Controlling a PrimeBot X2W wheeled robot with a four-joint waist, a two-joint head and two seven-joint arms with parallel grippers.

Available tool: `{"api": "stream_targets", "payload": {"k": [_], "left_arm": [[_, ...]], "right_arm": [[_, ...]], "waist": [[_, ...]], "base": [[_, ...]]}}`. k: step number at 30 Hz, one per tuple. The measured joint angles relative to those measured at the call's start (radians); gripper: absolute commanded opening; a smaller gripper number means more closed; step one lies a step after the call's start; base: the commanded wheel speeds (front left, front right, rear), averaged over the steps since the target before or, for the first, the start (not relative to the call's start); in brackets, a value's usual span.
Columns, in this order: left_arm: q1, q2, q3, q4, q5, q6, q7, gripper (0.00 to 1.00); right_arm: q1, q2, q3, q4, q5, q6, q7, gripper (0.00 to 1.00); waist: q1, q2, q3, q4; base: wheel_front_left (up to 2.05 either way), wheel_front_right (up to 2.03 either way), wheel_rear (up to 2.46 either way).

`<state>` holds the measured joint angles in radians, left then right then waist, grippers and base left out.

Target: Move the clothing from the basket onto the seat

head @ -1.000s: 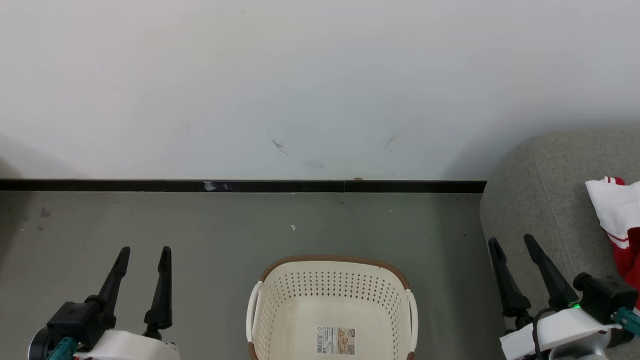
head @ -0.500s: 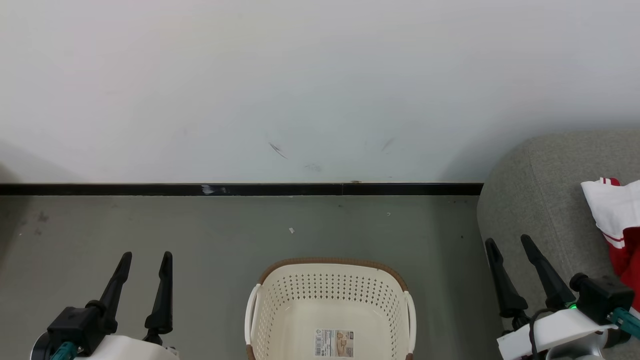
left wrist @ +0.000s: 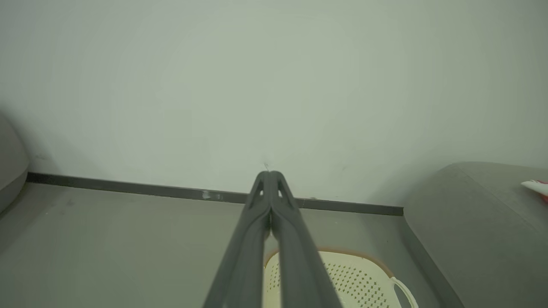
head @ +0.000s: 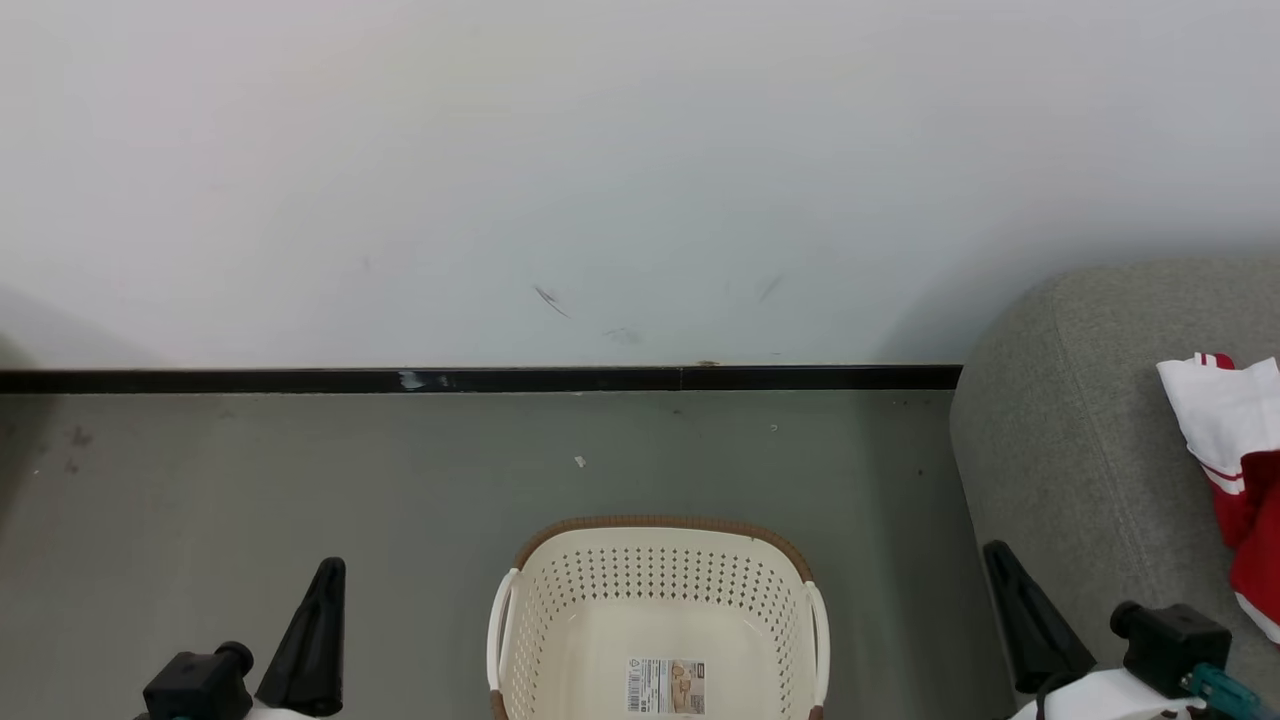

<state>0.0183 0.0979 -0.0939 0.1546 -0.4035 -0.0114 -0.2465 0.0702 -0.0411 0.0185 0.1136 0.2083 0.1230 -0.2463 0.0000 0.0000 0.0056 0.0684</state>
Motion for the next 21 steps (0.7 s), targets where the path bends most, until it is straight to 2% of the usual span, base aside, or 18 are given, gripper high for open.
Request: {"api": "stream_targets", "payload": {"k": [9, 17, 21], "left_arm": [[0.010, -0.007, 0.013, 0.024, -0.080, -0.002, 0.027, 0.00], [0.009, -0.010, 0.027, 0.031, -0.198, -0.010, 0.062, 0.00], [0.008, -0.012, 0.037, 0.035, -0.245, -0.019, 0.079, 0.00]], "right_arm": [[0.012, 0.003, 0.009, 0.001, 0.078, 0.000, 0.000, 0.00], [0.011, 0.003, 0.002, -0.002, 0.241, 0.000, 0.028, 0.00], [0.009, 0.003, -0.003, 0.001, 0.294, 0.000, 0.041, 0.00]], "waist": [[0.0000, 0.0000, 0.000, -0.002], [0.0003, 0.0000, -0.001, -0.008], [0.0017, 0.0000, -0.003, -0.012]], "base": [[0.00, 0.00, 0.00], [0.00, 0.00, 0.00], [0.00, 0.00, 0.00]]}}
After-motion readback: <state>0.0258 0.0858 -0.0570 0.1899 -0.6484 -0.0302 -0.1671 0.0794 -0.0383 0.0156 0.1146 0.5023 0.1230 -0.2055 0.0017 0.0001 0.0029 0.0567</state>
